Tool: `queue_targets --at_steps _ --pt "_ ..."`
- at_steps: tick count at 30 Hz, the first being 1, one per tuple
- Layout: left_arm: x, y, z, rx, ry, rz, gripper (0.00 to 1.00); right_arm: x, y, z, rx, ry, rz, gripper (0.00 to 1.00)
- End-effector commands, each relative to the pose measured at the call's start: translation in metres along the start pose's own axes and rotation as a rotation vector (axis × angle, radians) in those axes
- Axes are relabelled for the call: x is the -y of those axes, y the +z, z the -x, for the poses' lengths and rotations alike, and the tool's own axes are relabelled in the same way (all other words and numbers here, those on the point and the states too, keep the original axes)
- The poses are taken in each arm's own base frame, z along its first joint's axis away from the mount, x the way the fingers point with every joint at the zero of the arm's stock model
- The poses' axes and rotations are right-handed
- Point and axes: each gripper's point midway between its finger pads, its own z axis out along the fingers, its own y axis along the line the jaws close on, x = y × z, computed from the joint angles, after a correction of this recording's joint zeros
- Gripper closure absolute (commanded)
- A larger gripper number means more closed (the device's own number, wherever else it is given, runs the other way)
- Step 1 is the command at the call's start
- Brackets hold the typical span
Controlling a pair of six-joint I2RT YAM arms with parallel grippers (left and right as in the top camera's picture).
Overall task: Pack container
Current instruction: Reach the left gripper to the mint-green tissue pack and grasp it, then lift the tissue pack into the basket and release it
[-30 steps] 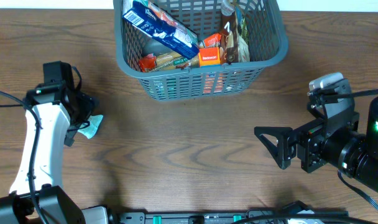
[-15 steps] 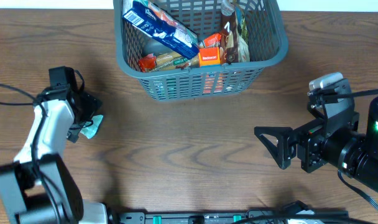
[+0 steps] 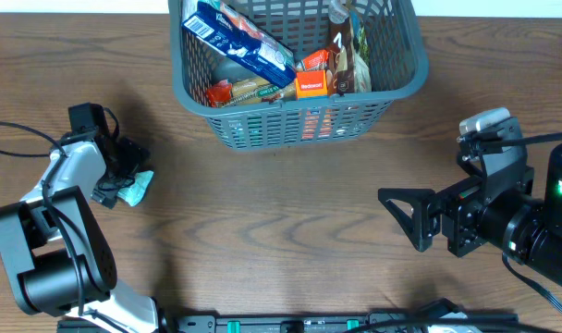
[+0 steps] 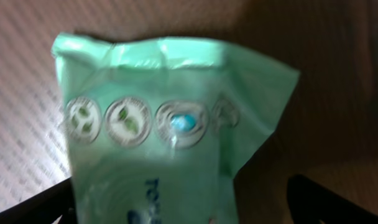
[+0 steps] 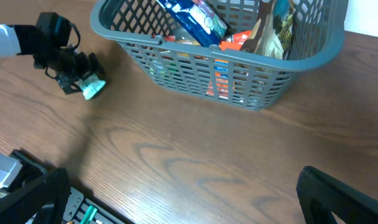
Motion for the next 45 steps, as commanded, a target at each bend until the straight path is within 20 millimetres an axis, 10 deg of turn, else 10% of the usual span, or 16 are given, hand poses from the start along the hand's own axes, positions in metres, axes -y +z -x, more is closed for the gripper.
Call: queue_targets --at_steps 1,20,35,41,45 --pt "0.000 0.006 -0.003 -0.017 0.025 -0.007 0.04 0.002 -0.002 0.001 0.008 0.016 -0.007 0.01" --pt "-0.004 0.022 -0.007 -0.045 0.047 0.018 0.37 0.002 -0.002 0.001 0.008 0.016 -0.007 0.01" --pt "0.000 0.016 -0.006 -0.044 0.047 0.002 0.81 0.002 -0.002 0.001 0.008 0.016 -0.007 0.01" --pt "0.020 -0.021 0.016 0.024 0.049 -0.062 0.89 0.002 -0.002 0.001 0.008 0.016 -0.007 0.01" --pt "0.049 -0.087 0.051 0.169 0.059 -0.185 0.90 0.002 -0.002 0.001 0.008 0.016 -0.007 0.01"
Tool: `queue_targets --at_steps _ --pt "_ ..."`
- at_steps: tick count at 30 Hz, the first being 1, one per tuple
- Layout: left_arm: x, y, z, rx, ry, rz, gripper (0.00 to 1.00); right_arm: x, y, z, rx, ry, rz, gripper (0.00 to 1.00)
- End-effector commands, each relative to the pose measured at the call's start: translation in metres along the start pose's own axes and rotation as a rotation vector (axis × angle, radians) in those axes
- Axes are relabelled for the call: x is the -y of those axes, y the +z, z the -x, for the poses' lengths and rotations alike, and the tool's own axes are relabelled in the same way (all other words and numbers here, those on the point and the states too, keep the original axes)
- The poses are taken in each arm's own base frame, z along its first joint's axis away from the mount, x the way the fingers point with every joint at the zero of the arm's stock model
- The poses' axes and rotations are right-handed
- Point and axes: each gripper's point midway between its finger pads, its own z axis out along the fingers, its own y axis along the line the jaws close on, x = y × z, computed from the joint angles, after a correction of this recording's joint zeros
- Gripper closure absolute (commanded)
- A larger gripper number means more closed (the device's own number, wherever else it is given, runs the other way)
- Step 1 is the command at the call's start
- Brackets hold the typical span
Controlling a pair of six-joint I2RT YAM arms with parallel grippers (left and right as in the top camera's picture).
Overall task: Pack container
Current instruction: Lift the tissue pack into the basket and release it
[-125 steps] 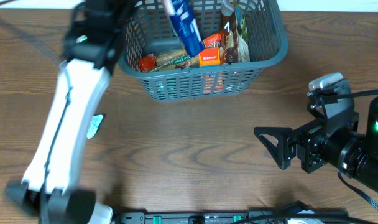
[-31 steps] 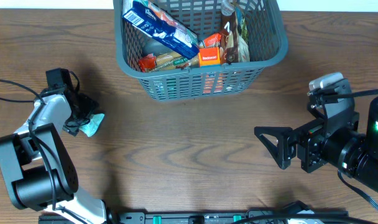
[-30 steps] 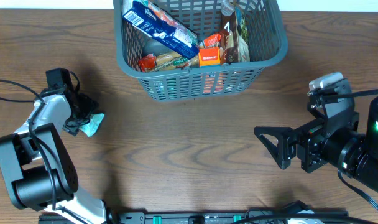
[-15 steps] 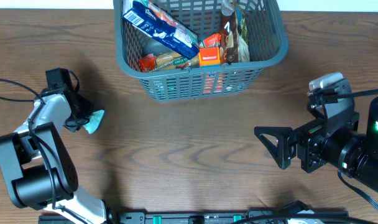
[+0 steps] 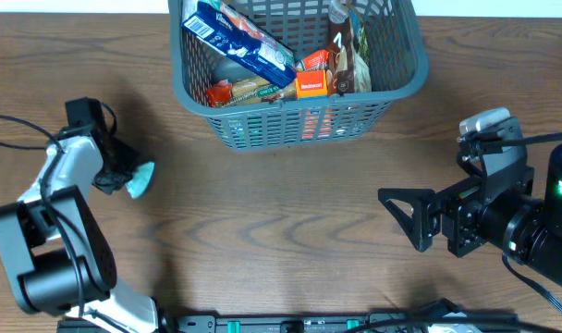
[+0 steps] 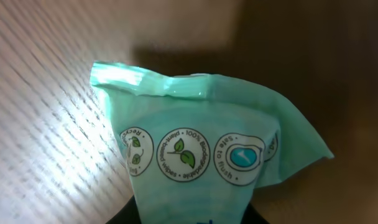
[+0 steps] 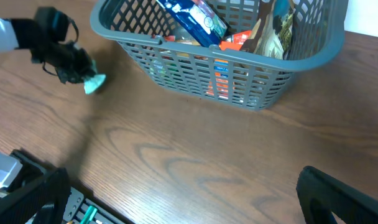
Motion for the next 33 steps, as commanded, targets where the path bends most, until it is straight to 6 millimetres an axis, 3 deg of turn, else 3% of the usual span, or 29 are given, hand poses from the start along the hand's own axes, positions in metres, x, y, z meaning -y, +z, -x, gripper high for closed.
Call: queue_targets --at_steps 1,5,9,12,14,16,19,22,26,30,31,32,33 --pt "0.045 -0.086 0.052 0.218 0.028 -0.186 0.90 0.002 -0.002 0.001 0.008 0.016 -0.008 0.01" --pt "0.084 -0.190 0.082 0.440 0.105 -0.362 0.90 0.002 -0.002 0.001 0.008 0.016 -0.008 0.01" --pt "0.125 -0.298 0.084 0.639 0.229 -0.534 0.90 0.002 -0.002 0.001 0.008 0.016 -0.008 0.01" --pt "0.154 -0.350 0.072 0.707 0.283 -0.643 0.90 0.002 -0.002 0.001 0.008 0.016 -0.008 0.01" --pt "0.172 -0.367 0.059 0.720 0.319 -0.700 0.90 0.002 -0.002 0.001 0.008 0.016 -0.008 0.01" --pt "0.192 -0.373 0.042 0.715 0.361 -0.751 0.90 0.002 -0.002 0.001 0.008 0.016 -0.008 0.01" --pt "0.224 -0.366 0.009 0.662 0.434 -0.800 0.90 0.002 -0.002 0.001 0.008 0.016 -0.008 0.01" --pt "0.254 -0.347 -0.022 0.599 0.506 -0.821 0.90 0.002 -0.002 0.001 0.008 0.016 -0.008 0.01" --pt "0.285 -0.313 -0.047 0.533 0.565 -0.815 0.90 0.002 -0.002 0.001 0.008 0.016 -0.007 0.01" --pt "0.298 -0.293 -0.063 0.491 0.598 -0.799 0.89 0.002 -0.002 0.001 0.008 0.016 -0.008 0.01" --pt "0.298 -0.292 -0.064 0.490 0.600 -0.799 0.65 0.002 -0.002 0.001 0.008 0.016 -0.008 0.01" --pt "0.298 -0.293 -0.064 0.491 0.599 -0.800 0.01 0.002 -0.002 0.001 0.008 0.016 -0.008 0.01" --pt "0.298 -0.296 -0.063 0.495 0.598 -0.805 0.01 0.002 -0.002 0.001 0.008 0.016 -0.008 0.01"
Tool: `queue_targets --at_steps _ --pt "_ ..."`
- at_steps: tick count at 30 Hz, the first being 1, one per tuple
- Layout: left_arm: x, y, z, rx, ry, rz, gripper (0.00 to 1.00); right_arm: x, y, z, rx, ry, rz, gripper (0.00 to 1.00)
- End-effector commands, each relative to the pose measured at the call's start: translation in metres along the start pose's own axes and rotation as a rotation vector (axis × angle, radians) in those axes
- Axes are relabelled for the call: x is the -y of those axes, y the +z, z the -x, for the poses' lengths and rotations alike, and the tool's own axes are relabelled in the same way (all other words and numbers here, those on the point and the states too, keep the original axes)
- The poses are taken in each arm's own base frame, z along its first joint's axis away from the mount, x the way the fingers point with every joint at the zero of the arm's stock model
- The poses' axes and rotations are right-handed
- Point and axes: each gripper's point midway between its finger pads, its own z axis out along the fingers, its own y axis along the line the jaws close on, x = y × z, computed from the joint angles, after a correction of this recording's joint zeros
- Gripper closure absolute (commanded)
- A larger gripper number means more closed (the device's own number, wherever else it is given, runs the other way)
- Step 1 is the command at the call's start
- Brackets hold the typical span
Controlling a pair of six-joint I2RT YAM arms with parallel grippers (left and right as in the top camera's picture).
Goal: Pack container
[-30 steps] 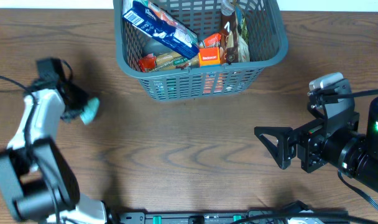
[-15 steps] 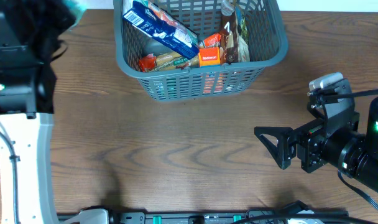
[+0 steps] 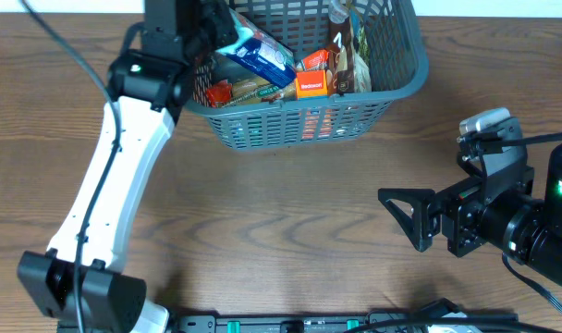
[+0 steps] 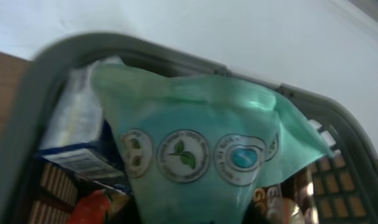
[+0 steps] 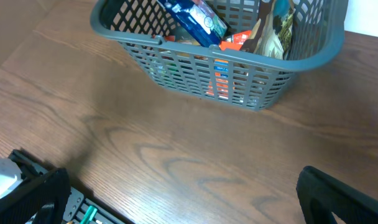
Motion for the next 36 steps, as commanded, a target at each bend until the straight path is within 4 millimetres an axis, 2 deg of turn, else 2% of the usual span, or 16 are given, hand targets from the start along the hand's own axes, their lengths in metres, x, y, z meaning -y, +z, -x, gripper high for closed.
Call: queue_targets --at_steps 1,12,17,25,29,33,36 --pt "0.007 -0.018 0.016 0.051 0.013 -0.020 0.01 0.002 -0.002 0.001 0.008 0.016 -0.007 0.01" --pt "0.006 -0.081 0.013 0.022 0.013 -0.003 0.01 0.002 -0.002 0.001 0.008 0.016 -0.007 0.01" --pt "0.005 -0.087 0.010 0.013 0.013 0.002 0.01 0.002 -0.002 0.001 0.008 0.016 -0.007 0.01" --pt "-0.017 -0.090 -0.026 -0.137 0.011 0.093 0.01 0.002 -0.002 0.001 0.008 0.016 -0.007 0.01" --pt "-0.024 -0.092 -0.032 -0.166 0.041 0.112 0.01 0.002 -0.002 0.001 0.008 0.016 -0.007 0.01" --pt "-0.036 -0.107 -0.036 -0.189 0.028 0.147 0.01 0.002 -0.002 0.001 0.008 0.016 -0.007 0.01" --pt "-0.041 -0.134 -0.028 -0.152 0.022 0.157 0.01 0.002 -0.002 0.001 0.008 0.016 -0.007 0.01"
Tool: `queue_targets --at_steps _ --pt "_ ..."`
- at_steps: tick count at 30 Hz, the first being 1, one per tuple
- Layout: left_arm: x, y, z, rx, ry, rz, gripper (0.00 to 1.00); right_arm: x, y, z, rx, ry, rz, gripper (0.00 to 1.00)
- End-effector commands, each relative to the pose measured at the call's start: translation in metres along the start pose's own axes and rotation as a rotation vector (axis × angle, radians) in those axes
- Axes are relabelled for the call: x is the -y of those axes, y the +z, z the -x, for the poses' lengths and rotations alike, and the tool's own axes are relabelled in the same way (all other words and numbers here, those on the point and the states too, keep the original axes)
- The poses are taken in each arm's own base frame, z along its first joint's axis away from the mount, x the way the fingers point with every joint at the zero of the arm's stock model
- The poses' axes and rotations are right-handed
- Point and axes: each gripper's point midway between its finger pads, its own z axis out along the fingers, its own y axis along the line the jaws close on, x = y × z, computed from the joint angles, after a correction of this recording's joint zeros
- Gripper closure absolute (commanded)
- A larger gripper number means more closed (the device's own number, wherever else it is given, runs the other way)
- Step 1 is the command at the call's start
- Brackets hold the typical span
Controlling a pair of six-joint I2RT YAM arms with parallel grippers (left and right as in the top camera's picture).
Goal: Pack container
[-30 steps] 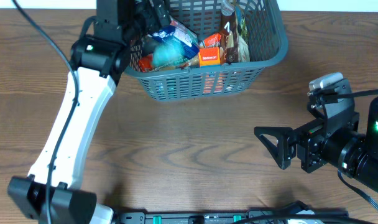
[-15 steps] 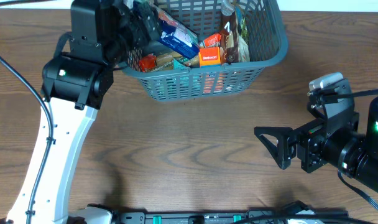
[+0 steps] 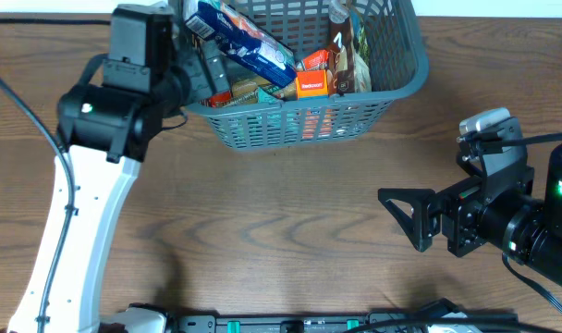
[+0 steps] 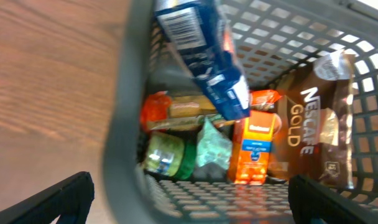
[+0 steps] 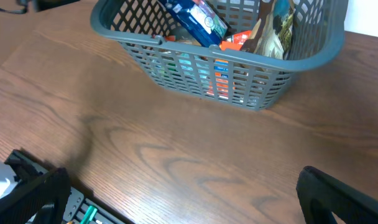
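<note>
The mint-green wipes pack (image 4: 212, 142) lies inside the grey basket (image 4: 124, 124), wedged between a green-lidded jar (image 4: 167, 155) and an orange box (image 4: 257, 146). My left gripper (image 4: 190, 208) hovers open over the basket's left wall, nothing between its fingers; overhead it (image 3: 205, 72) sits at the basket's (image 3: 299, 104) left rim. My right gripper (image 3: 403, 217) stands open and empty low over the table at the right. The right wrist view shows the basket (image 5: 226, 53) far ahead of that gripper (image 5: 183, 202).
Also in the basket are a long blue packet (image 4: 201, 56) leaning across the top, a brown Nescafe Gold pouch (image 4: 319, 130) and a red-orange packet (image 4: 156, 112). Bare wooden table (image 3: 281, 222) lies between the arms. A rail runs along the front edge (image 3: 290, 324).
My left gripper held the green pack above the basket; now it is open and drawn back toward the left rim, and the pack lies among the basket's contents. The right arm has not moved.
The left gripper stood open around the green pack on the table at the far left. Then it was shut on the pack there. Then it held the pack over the basket, and now the pack rests inside and the gripper is empty.
</note>
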Motion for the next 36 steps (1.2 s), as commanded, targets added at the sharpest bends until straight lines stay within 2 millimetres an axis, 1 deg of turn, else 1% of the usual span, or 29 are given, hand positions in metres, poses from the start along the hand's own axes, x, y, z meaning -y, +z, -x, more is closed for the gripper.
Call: queue_targets --at_steps 1,4,6,8,9,12,16,18,21,23,26,32,36 --pt "-0.009 -0.044 0.011 0.094 0.019 0.003 0.01 0.002 -0.002 0.001 0.008 0.016 -0.008 0.01" --pt "-0.019 -0.085 0.010 0.175 0.075 0.027 0.01 0.002 -0.002 0.001 0.008 0.016 -0.008 0.01" --pt "-0.027 -0.110 0.001 0.207 0.115 0.037 0.01 0.002 -0.002 0.001 0.008 0.016 -0.008 0.01" --pt "-0.036 -0.127 -0.016 0.213 0.159 0.041 0.01 0.002 -0.002 0.001 0.008 0.016 -0.008 0.01" --pt "-0.042 -0.135 -0.028 0.212 0.177 0.043 0.01 0.002 -0.002 0.001 0.008 0.016 -0.008 0.01" --pt "-0.064 -0.146 -0.063 0.210 0.218 0.056 0.01 0.002 -0.002 0.001 0.008 0.016 -0.008 0.01" --pt "-0.103 -0.142 -0.114 0.214 0.222 0.101 0.01 0.002 -0.002 0.001 0.008 0.016 -0.008 0.01" --pt "-0.120 -0.137 -0.134 0.240 0.200 0.119 0.01 0.002 -0.002 0.001 0.008 0.016 -0.008 0.01" --pt "-0.141 -0.126 -0.156 0.297 0.173 0.140 0.01 0.002 -0.002 0.001 0.008 0.016 -0.008 0.01" --pt "-0.152 -0.114 -0.169 0.332 0.184 0.152 0.01 0.002 -0.002 0.001 0.008 0.016 -0.008 0.01" --pt "-0.159 -0.094 -0.183 0.368 0.230 0.133 0.01 0.002 -0.002 0.001 0.008 0.016 -0.008 0.01" --pt "-0.169 -0.062 -0.197 0.372 0.242 0.121 0.01 0.002 -0.002 0.001 0.008 0.016 -0.008 0.01" --pt "-0.170 -0.060 -0.198 0.371 0.242 0.122 0.01 0.002 -0.002 0.001 0.008 0.016 -0.008 0.01"
